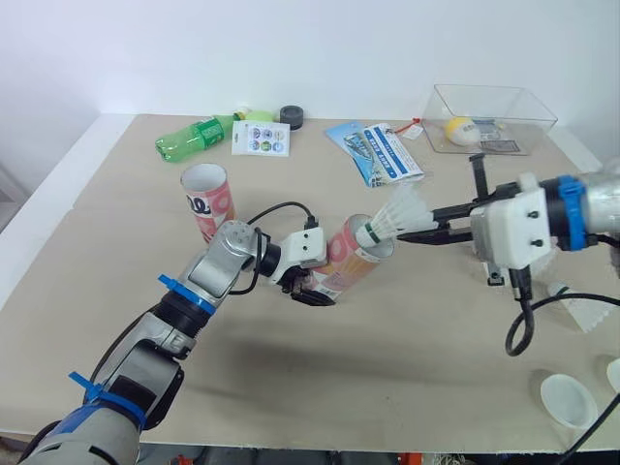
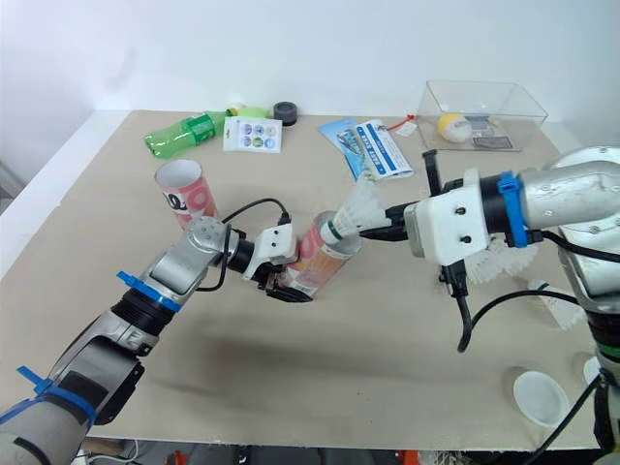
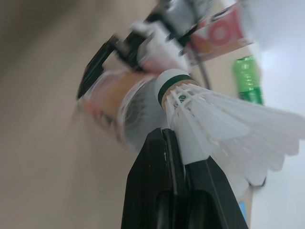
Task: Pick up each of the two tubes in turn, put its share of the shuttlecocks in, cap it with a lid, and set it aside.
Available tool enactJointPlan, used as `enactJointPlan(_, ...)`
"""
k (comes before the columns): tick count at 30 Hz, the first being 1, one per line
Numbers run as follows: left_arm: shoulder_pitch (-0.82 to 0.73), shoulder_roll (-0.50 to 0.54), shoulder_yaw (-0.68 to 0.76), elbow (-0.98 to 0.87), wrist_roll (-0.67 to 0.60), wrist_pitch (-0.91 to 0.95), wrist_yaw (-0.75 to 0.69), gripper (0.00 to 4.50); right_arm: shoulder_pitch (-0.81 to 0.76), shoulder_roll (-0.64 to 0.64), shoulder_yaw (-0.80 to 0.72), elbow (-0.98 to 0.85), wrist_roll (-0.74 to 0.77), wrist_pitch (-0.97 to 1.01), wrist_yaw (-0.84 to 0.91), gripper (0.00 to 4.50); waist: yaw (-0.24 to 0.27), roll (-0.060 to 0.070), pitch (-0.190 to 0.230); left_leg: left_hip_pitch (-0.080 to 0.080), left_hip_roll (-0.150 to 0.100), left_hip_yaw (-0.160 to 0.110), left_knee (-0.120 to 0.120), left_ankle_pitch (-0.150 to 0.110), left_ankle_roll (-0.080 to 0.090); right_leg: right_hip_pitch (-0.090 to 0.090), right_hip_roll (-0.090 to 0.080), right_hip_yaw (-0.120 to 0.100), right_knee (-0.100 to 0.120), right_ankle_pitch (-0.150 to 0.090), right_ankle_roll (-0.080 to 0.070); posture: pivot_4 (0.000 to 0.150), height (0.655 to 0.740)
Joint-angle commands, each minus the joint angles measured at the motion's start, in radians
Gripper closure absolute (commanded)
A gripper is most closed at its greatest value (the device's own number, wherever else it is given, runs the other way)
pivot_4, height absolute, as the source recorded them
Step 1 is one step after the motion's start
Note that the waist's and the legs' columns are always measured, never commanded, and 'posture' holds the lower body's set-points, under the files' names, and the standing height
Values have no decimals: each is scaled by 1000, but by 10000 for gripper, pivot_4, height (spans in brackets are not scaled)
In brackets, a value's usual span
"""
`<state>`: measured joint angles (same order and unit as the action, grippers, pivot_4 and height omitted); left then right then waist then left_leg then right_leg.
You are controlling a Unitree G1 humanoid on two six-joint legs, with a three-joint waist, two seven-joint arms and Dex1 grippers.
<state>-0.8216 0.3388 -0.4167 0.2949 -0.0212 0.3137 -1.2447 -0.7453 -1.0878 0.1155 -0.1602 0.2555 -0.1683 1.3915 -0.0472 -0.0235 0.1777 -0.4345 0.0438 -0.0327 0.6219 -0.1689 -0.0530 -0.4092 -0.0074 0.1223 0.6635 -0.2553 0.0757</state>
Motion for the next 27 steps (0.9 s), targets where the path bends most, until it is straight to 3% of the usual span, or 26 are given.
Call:
enactJointPlan(1, 12, 8, 6, -31, -3, 12, 11, 11511, -52, 23, 16, 64, -46, -89, 44, 44192, 0, 0, 0, 0, 0, 0, 0, 0, 0, 0, 0, 0, 1, 0, 0, 1500, 7400)
enactJointPlan(5, 22, 12, 5, -50, -5, 23, 19, 11511, -101, 72, 55, 113, -66, -143, 82, 44192, 0, 1, 0, 2, 0, 0, 1, 0, 1, 1, 0, 0, 2, 0, -1, 1500, 7400)
enactJointPlan(6, 23, 13, 4, -53, -5, 25, 20, 11511, -108, 84, 62, 112, -55, -137, 96, 38175, 0, 1, 0, 3, 0, 0, 1, 0, 1, 2, 1, 0, 2, 0, -1, 1500, 7400)
enactJointPlan(8, 25, 13, 5, -56, -4, 28, 24, 11511, -130, 107, 72, 105, -39, -116, 101, 36359, 0, 1, 0, 3, 0, 0, 1, 0, 1, 2, 1, 0, 2, 0, -1, 1500, 7400)
enactJointPlan(10, 27, 15, 6, -58, -4, 30, 27, 11511, -150, 125, 64, 101, -19, -93, 101, 28251, 0, 1, 0, 3, 0, 0, 1, 0, 1, 2, 1, 1, 2, 0, -1, 1500, 7400)
enactJointPlan(12, 27, 16, 6, -59, -3, 32, 28, 11511, -161, 135, 43, 94, 9, -37, 93, 22901, 0, 1, 0, 3, 0, 0, 0, 0, 1, 2, 1, 1, 3, 0, -1, 1500, 7400)
enactJointPlan(14, 28, 19, 6, -60, -3, 32, 27, 11511, -163, 142, -2, 69, 109, 130, 54, 12648, 0, 1, 0, 3, 1, 0, 0, 0, 1, 2, 1, 0, 3, 0, -1, 1500, 7400)
enactJointPlan(15, 27, 20, 5, -58, 0, 29, 26, 11511, -181, 144, -28, 77, 148, 200, 34, 10836, 0, 1, 0, 3, 1, 0, 0, 0, 1, 2, 1, 1, 3, 0, -1, 1500, 7400)
enactJointPlan(20, 20, 22, 0, -49, 5, 19, 22, 11511, -232, 132, -87, 153, 221, 402, 10, 10836, 0, 1, 0, 3, 1, 0, 1, 0, 1, 2, 1, 0, 3, 4, -7, 1500, 7400)
enactJointPlan(23, 16, 22, -4, -45, 8, 10, 19, 11511, -225, 141, -64, 181, 178, 395, 33, 10836, 0, 1, 0, 3, 1, 0, 1, 0, 1, 2, 1, 0, 3, 3, -6, 1500, 7400)
enactJointPlan(27, 10, 18, -7, -52, 7, 15, 18, 11511, -207, 194, 4, 140, 150, 361, 76, 21924, -2, 2, 0, 3, 1, 0, 0, 0, 1, 1, 2, 0, 3, 2, -4, 1500, 7400)
